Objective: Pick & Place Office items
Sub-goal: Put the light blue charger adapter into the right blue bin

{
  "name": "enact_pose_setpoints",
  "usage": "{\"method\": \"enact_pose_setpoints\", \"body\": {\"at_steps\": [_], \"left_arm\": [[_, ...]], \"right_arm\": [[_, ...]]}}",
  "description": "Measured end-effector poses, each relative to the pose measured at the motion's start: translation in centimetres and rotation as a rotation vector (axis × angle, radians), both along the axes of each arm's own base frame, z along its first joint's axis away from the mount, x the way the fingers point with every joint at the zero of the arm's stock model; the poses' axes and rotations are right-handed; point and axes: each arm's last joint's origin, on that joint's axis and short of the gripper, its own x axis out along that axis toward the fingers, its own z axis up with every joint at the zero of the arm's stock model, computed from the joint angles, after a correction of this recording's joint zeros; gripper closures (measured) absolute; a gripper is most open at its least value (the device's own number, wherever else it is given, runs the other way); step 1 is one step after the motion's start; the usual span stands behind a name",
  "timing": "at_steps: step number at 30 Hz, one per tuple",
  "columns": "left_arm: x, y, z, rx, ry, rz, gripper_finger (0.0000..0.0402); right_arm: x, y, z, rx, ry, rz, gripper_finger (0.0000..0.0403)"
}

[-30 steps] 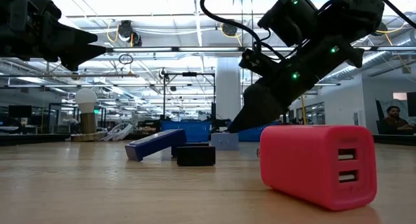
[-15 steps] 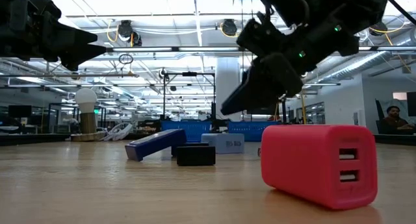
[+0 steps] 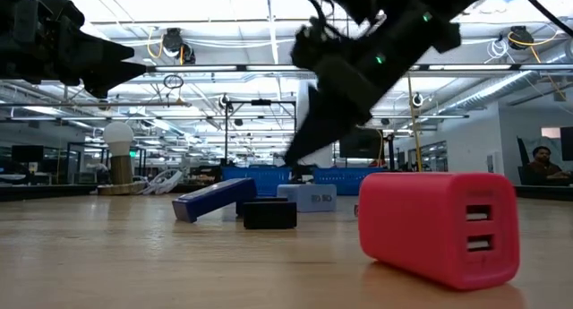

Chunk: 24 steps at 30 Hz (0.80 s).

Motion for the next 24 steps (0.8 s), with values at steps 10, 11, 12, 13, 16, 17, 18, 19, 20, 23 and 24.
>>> {"method": "enact_pose_setpoints", "body": {"at_steps": [10, 11, 12, 13, 16, 17, 18, 19, 20, 23, 24], "left_arm": [[0.0, 0.0, 0.0, -0.001, 0.000, 0.000, 0.0146], [0.0, 0.0, 0.0, 0.000, 0.000, 0.000, 0.0146], [0.0, 0.0, 0.0, 0.001, 0.000, 0.000, 0.0146], [0.0, 0.0, 0.0, 0.001, 0.000, 0.000, 0.0146], [0.0, 0.0, 0.0, 0.000, 0.000, 0.000, 0.0146], [0.0, 0.0, 0.0, 0.001, 0.000, 0.000, 0.0146], [0.0, 0.0, 0.0, 0.001, 0.000, 0.000, 0.0146], [0.0, 0.0, 0.0, 0.000, 0.000, 0.000, 0.0146], [0.0, 0.0, 0.0, 0.000, 0.000, 0.000, 0.0146], [0.0, 0.0, 0.0, 0.001, 0.000, 0.000, 0.0146], [0.0, 0.0, 0.0, 0.001, 0.000, 0.000, 0.0146]], "right_arm": [[-1.8, -0.4, -0.8, -0.015, 0.163, -0.213, 0.0126], [-1.9, -0.5, -0.9, -0.017, 0.173, -0.222, 0.0126], [-2.1, -0.6, -0.9, -0.025, 0.191, -0.221, 0.0126], [-2.2, -0.7, -1.0, -0.039, 0.211, -0.212, 0.0126], [-2.2, -0.8, -1.0, -0.094, 0.233, -0.145, 0.0126], [-2.2, -0.8, -1.0, -0.120, 0.242, -0.115, 0.0126], [-2.3, -0.8, -0.8, -0.137, 0.248, -0.096, 0.0126], [-2.4, -0.9, -0.6, -0.148, 0.249, -0.082, 0.0126], [-2.4, -1.1, -0.3, -0.153, 0.246, -0.075, 0.0126], [-2.0, -1.9, 0.2, -0.130, 0.249, -0.049, 0.0126], [-2.1, -2.2, 0.4, -0.121, 0.255, -0.026, 0.0126]]}}
